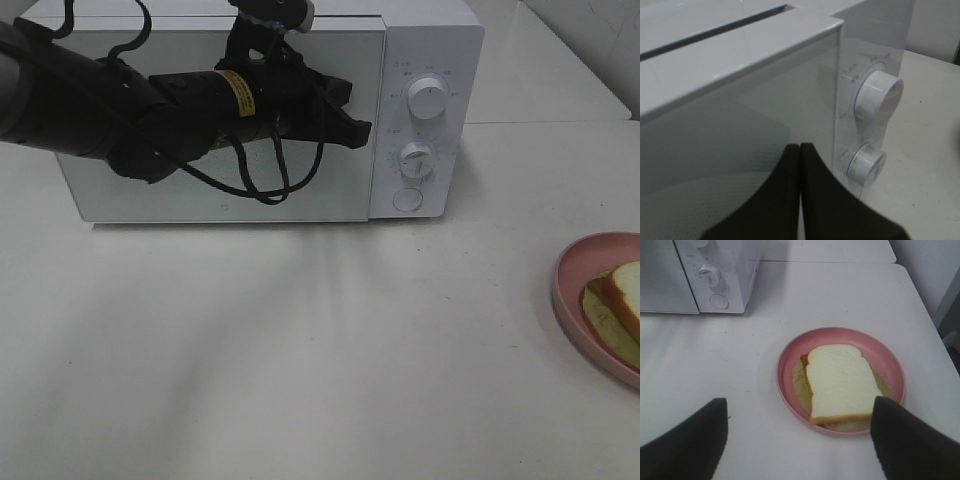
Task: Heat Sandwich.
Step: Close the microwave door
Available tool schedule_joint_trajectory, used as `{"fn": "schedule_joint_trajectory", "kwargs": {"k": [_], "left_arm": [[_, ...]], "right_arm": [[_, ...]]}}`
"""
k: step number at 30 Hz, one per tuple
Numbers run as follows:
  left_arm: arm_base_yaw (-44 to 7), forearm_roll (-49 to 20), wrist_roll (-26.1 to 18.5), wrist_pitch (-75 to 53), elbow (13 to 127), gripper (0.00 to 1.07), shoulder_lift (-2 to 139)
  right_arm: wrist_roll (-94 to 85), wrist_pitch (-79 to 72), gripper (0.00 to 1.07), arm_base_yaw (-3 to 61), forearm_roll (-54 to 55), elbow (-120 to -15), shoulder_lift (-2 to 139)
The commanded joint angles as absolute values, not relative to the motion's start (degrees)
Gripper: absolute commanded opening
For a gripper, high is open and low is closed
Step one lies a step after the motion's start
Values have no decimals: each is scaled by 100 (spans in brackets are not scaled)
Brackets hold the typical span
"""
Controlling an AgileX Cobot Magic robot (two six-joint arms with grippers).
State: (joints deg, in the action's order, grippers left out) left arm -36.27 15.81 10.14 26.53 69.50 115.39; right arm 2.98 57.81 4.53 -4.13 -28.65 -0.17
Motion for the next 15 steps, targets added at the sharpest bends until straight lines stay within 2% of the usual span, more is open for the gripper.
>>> {"fn": "schedule_joint_trajectory", "kwargs": {"k": [1, 15], "left_arm": [[-3501, 1129, 1020, 2618, 7259, 0, 11665], [-3501, 985, 1031, 2492, 7420, 0, 11786]], "right_arm": [[229, 5724, 76, 407, -401, -2853, -172], [229, 5724, 76, 407, -401, -2853, -172]]}}
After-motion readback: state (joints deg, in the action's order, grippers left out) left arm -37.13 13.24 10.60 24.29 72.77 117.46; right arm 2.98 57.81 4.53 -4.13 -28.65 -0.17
